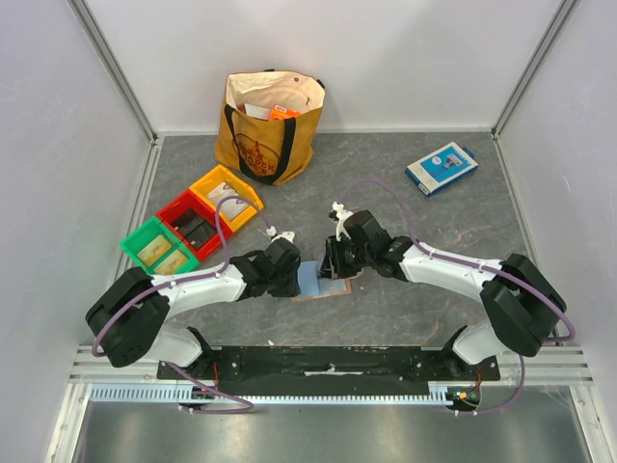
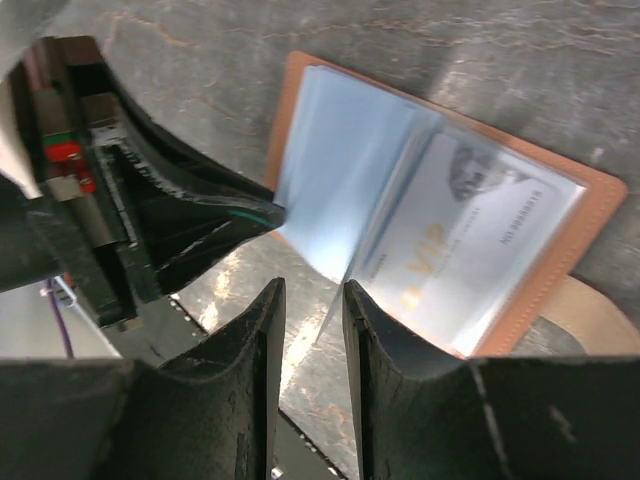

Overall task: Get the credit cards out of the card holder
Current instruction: Remove the credit card from the card holder.

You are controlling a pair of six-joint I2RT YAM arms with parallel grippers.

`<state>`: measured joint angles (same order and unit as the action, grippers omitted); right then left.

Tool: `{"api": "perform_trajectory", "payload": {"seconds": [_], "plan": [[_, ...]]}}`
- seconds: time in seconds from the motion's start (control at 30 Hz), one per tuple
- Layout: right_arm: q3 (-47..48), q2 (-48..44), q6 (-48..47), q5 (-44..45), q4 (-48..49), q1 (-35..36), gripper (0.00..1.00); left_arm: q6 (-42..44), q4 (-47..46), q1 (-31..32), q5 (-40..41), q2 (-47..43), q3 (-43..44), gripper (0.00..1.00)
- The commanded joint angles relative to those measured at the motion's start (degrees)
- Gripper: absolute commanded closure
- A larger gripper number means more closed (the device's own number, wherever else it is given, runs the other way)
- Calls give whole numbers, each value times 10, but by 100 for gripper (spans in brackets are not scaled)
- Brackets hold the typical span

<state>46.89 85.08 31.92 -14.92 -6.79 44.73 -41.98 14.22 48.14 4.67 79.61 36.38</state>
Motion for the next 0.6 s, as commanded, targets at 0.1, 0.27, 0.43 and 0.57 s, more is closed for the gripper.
{"api": "perform_trajectory", "payload": {"seconds": [0.1, 0.27, 0.43, 0.57], "plan": [[27, 29, 15, -97, 61, 5, 60, -41, -15, 8, 1, -9, -3, 78], [36, 75, 34, -132, 106, 11, 51, -95, -24, 9, 19, -67, -40, 77], [61, 90, -8, -130, 72, 10, 42, -137, -1, 9, 47, -147, -84, 75], [54, 69, -15, -117, 56, -25, 41, -136, 13, 9, 59, -207, -95, 73]]}}
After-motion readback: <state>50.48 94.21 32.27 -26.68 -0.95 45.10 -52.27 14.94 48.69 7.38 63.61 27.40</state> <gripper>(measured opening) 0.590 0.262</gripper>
